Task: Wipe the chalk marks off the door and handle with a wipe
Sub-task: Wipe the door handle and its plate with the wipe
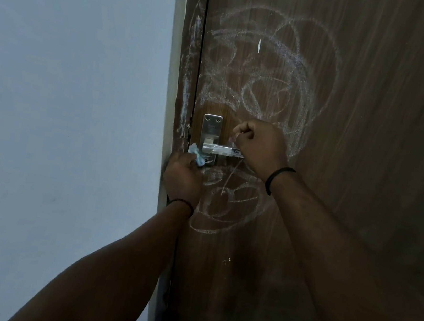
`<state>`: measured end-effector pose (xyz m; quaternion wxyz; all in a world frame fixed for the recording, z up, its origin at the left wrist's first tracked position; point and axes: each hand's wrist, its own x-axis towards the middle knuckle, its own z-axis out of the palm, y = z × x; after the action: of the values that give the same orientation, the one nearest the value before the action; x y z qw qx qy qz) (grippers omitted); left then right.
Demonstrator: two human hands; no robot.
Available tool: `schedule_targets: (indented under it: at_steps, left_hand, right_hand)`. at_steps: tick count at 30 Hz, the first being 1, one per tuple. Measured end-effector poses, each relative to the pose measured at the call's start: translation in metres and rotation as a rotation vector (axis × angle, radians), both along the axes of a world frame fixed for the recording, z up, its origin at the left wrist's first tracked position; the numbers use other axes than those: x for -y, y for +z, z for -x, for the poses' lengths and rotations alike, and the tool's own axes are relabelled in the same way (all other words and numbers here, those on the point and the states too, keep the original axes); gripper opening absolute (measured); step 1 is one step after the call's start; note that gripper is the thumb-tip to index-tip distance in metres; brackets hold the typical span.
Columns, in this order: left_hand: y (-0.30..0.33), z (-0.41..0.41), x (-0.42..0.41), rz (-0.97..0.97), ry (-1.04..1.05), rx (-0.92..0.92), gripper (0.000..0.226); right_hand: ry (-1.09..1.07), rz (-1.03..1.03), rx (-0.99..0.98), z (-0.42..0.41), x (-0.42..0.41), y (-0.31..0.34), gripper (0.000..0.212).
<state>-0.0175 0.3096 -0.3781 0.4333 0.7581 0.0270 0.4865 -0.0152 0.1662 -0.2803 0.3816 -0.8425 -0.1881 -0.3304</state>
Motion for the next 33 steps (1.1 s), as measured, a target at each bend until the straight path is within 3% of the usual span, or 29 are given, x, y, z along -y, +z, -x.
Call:
schedule_targets:
  at_steps: [13,17,20,26,30,33]
  left_hand:
    - [0.005,-0.012,0.014,0.580,-0.045,-0.118,0.016]
    - [0.009,-0.024,0.015,0.958,-0.227,-0.208,0.016]
    - [0.009,-0.021,0.029,1.149,-0.306,-0.243,0.004]
    - [0.023,-0.015,0.044,1.309,-0.499,-0.287,0.007]
    - [0.037,-0.009,0.048,1.304,-0.681,-0.332,0.023]
    - [0.045,-0.009,0.052,1.356,-0.680,-0.247,0.041]
  right_hand:
    - [-0.102,-0.117,-0.050,-0.014,0.027,-0.018,0.014]
    - [-0.115,-0.136,-0.057,-0.015,0.025,-0.021,0.016]
    - [-0.132,-0.123,-0.050,-0.008,0.030,-0.028,0.015]
    - [-0.150,-0.156,0.012,-0.004,0.031,-0.025,0.015]
    - [-0.176,-0.162,0.033,-0.002,0.037,-0.026,0.015]
    - [-0.175,-0.189,0.026,0.000,0.042,-0.031,0.016]
